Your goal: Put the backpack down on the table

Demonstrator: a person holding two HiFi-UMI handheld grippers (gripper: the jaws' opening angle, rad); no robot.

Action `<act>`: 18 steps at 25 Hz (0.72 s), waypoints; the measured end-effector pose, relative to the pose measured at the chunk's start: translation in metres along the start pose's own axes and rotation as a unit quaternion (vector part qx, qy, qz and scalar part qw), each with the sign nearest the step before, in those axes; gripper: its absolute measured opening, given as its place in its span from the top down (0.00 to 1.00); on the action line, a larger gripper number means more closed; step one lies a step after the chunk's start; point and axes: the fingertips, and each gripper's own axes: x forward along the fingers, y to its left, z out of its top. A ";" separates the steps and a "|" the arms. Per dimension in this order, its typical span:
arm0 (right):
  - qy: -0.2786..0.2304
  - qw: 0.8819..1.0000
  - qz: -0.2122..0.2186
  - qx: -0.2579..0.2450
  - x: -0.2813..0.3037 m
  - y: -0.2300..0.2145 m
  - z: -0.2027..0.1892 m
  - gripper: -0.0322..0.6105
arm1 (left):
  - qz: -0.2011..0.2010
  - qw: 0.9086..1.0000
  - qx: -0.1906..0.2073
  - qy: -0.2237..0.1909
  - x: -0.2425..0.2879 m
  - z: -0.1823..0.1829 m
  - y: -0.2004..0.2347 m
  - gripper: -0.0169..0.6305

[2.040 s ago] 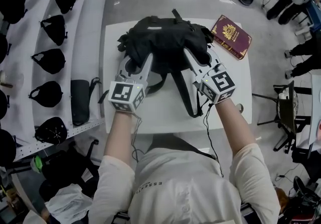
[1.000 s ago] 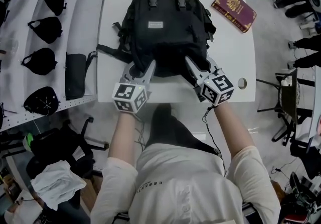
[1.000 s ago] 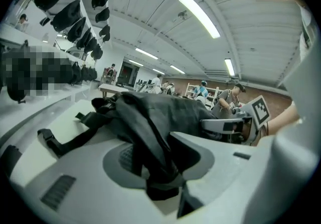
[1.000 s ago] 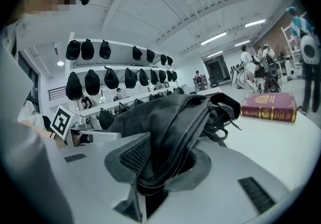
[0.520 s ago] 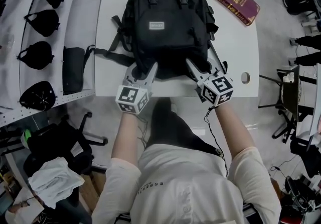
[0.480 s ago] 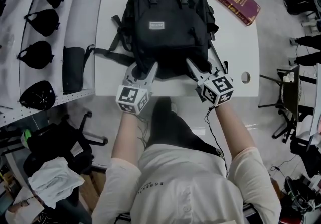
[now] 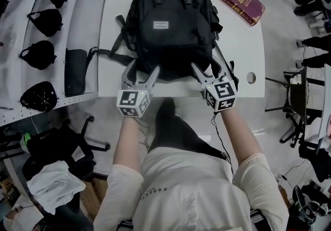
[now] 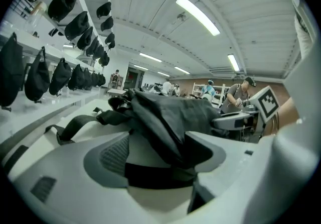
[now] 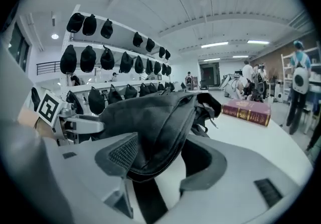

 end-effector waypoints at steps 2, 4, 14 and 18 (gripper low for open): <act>-0.005 1.000 -0.021 -0.001 -0.007 -0.004 0.005 0.53 | 0.008 1.000 0.009 0.004 -0.004 0.001 0.001 0.47; -0.002 0.999 -0.038 -0.006 -0.014 -0.006 0.010 0.53 | 0.019 1.000 0.019 0.007 -0.014 0.007 0.001 0.47; -0.060 0.994 0.010 -0.089 -0.057 0.036 0.078 0.53 | -0.016 0.995 0.041 -0.085 -0.065 0.093 -0.037 0.51; -0.076 0.993 0.038 -0.078 -0.075 0.053 0.094 0.59 | -0.033 0.993 0.081 -0.085 -0.075 0.114 -0.063 0.55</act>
